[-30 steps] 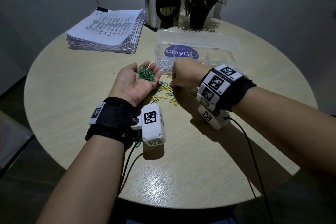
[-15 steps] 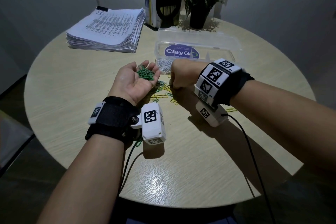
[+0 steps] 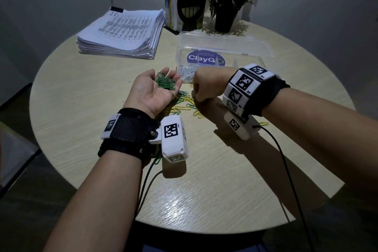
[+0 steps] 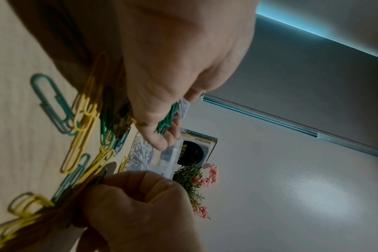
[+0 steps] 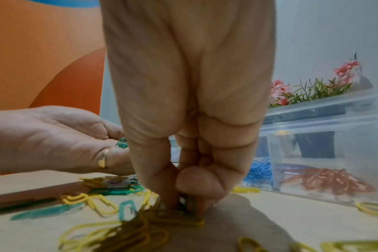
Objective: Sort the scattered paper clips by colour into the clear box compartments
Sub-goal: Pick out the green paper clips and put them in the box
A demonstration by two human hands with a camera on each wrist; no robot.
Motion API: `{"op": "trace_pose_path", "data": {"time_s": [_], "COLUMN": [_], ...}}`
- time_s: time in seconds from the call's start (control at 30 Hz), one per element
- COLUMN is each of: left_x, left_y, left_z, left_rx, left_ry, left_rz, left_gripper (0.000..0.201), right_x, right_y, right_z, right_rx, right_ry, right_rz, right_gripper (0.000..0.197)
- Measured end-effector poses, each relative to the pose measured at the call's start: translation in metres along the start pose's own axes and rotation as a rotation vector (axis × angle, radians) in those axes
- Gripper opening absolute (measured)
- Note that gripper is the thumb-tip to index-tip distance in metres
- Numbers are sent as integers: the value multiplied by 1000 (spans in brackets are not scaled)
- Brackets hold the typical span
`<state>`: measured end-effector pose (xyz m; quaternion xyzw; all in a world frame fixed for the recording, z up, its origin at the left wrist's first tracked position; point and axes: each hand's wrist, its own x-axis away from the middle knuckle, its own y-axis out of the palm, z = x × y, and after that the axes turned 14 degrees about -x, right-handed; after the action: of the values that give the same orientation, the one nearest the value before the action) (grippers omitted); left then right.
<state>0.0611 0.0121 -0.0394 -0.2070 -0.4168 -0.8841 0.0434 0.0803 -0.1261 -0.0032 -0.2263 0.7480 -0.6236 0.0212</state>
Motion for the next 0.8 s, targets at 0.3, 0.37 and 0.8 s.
{"op": "trace_pose_path", "data": {"time_s": [0.3, 0.37, 0.8], "left_x": [-2, -1, -1], "left_y": [-1, 1, -2], "left_z": [-1, -2, 3], "left_rx": [-74, -84, -19], "left_ry": [-15, -19, -8], "left_rz": [13, 8, 13], "left_gripper": [38, 38, 40], "right_x": [5, 4, 10], "right_y": [-20, -26, -23], "right_z": [1, -8, -5], "right_rx": [-434, -541, -362], "right_ry": [-60, -113, -2], "right_rz": [90, 149, 113], "right_gripper": [14, 10, 14]}}
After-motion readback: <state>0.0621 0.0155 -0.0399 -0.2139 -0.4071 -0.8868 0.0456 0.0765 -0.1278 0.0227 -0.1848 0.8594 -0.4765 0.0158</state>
